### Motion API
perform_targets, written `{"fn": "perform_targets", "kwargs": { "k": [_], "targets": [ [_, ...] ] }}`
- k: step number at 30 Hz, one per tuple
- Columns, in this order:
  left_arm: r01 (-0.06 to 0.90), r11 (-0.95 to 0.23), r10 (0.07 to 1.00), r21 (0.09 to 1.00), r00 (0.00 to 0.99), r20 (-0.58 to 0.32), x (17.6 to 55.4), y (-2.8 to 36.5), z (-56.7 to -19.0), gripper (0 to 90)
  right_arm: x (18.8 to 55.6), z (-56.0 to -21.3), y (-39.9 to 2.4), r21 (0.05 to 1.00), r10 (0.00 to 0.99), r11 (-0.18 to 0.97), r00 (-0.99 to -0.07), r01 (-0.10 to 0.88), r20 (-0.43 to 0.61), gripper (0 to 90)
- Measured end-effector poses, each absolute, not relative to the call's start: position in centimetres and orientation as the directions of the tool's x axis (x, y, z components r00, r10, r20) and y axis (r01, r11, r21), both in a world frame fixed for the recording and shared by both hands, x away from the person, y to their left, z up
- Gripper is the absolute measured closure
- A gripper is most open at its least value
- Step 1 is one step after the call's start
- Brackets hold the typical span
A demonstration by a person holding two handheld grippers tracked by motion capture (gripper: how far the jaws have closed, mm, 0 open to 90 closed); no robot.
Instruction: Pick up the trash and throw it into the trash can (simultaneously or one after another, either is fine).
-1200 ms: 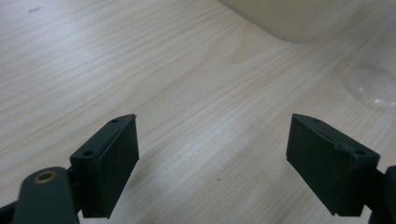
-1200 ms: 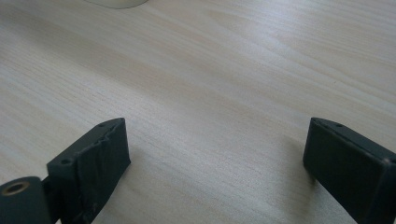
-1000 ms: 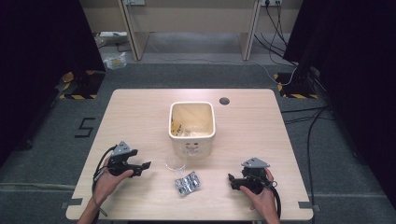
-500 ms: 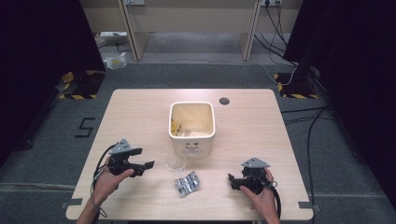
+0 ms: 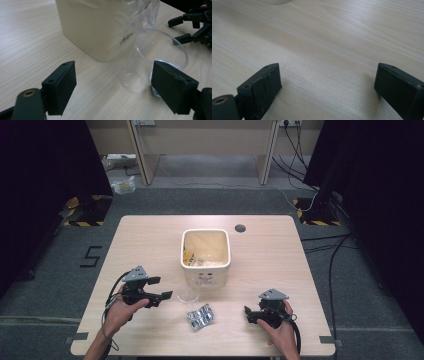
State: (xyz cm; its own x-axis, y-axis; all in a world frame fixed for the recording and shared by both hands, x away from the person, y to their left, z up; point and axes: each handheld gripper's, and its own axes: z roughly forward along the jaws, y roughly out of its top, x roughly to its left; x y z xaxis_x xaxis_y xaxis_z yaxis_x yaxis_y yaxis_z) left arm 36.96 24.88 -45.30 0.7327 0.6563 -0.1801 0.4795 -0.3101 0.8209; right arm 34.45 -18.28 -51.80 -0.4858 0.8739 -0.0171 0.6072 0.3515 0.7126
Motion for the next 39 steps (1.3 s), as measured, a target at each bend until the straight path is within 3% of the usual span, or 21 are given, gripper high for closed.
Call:
{"fn": "perform_targets", "kwargs": {
  "k": [20, 28, 39],
  "targets": [
    [0.466, -0.302, 0.629, 0.832, 0.753, -0.193, 38.0, 22.7, -44.1, 28.9, 34.4, -51.8, -18.3, 0.713, 0.874, 0.351, -0.485, 0.607, -0.017, 7.3],
    [0.453, -0.345, 0.602, 0.822, 0.779, -0.177, 38.3, 21.2, -44.7, 38.9, 34.4, -51.8, -18.3, 0.712, 0.874, 0.352, -0.486, 0.607, -0.017, 7.3],
    [0.44, -0.398, 0.59, 0.805, 0.794, -0.143, 38.3, 20.3, -45.3, 60.6, 34.4, -51.8, -18.3, 0.713, 0.874, 0.352, -0.486, 0.607, -0.017, 7.3]
  ]
}}
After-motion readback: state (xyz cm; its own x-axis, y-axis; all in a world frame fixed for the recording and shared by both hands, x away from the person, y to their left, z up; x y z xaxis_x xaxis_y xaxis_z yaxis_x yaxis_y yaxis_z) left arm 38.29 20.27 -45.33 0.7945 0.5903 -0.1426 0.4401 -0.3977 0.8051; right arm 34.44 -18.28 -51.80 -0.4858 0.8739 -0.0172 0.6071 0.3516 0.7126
